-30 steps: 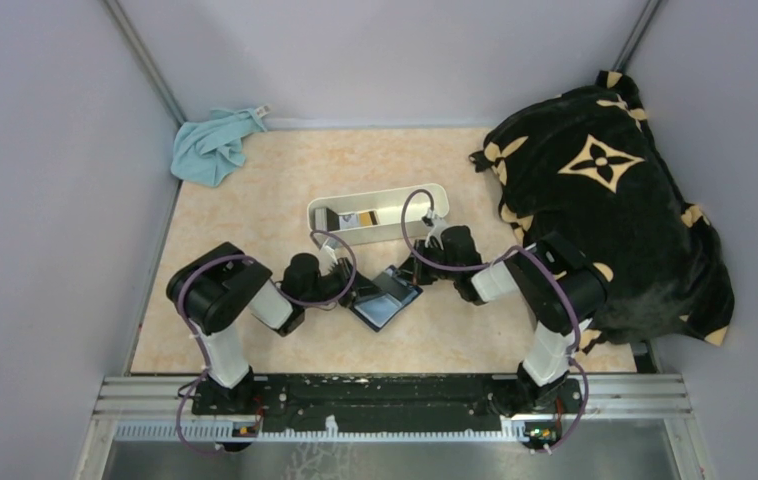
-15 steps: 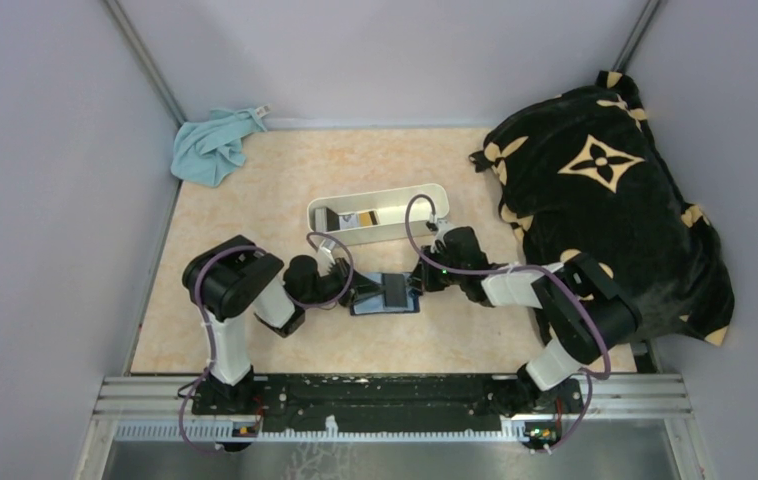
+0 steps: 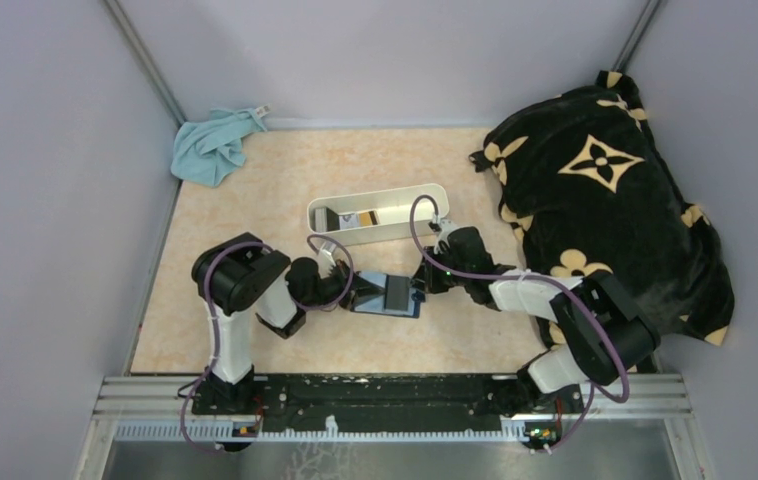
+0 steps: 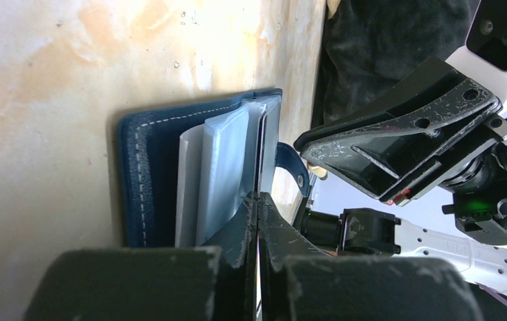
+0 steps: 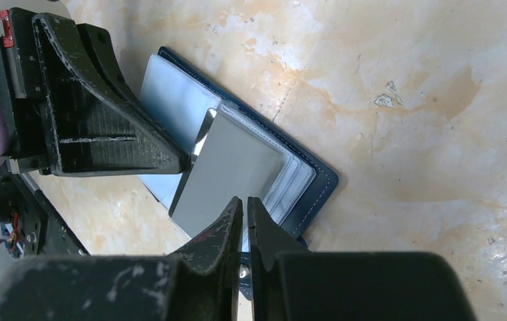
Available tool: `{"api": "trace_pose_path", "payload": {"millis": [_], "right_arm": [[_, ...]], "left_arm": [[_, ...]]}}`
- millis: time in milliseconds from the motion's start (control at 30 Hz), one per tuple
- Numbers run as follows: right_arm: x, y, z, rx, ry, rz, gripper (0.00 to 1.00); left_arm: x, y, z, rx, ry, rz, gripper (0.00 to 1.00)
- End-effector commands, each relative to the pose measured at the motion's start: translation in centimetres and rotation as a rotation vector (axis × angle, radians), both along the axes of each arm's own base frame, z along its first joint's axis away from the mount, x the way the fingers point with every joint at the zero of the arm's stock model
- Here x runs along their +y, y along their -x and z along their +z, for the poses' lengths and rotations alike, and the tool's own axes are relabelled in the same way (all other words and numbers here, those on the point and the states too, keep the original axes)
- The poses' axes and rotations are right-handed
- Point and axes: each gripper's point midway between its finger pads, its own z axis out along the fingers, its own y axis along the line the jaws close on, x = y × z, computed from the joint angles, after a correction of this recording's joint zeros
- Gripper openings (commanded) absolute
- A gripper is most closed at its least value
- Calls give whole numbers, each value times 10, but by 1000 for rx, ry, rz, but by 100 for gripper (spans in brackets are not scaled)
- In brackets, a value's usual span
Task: Take the credit cards out of the card holder
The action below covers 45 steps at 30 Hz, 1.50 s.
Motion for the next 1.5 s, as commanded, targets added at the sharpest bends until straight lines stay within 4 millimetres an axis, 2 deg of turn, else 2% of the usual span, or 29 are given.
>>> {"api": "trace_pose_path", "payload": {"millis": [0, 233, 467, 767, 1033, 1133, 1300, 1467], "right_arm": [[8, 0, 17, -44, -38, 29, 8], [3, 10, 9, -16, -35, 26, 8], [3, 19, -2, 24, -61, 21, 7], [4, 17, -10, 38, -69, 2, 4], [9, 8, -13, 32, -61, 8, 3], [9, 5, -14, 29, -46, 7, 3], [11, 5, -21, 49, -53, 9, 2], [12, 7, -26, 60, -61, 9, 2]], "left_arm": [[-5, -4, 12, -44, 53, -14, 1], [-7, -2, 8, -39, 42, -33, 0], [-10, 1, 3, -56, 31, -78, 10], [-10, 3, -4, -125, -82, -149, 22], [-19, 9, -5, -146, -82, -232, 28], [-23, 13, 0, -154, -55, -257, 27], [-31, 16, 17, -178, 12, -278, 26], [-36, 16, 24, -183, 38, -291, 26]]}}
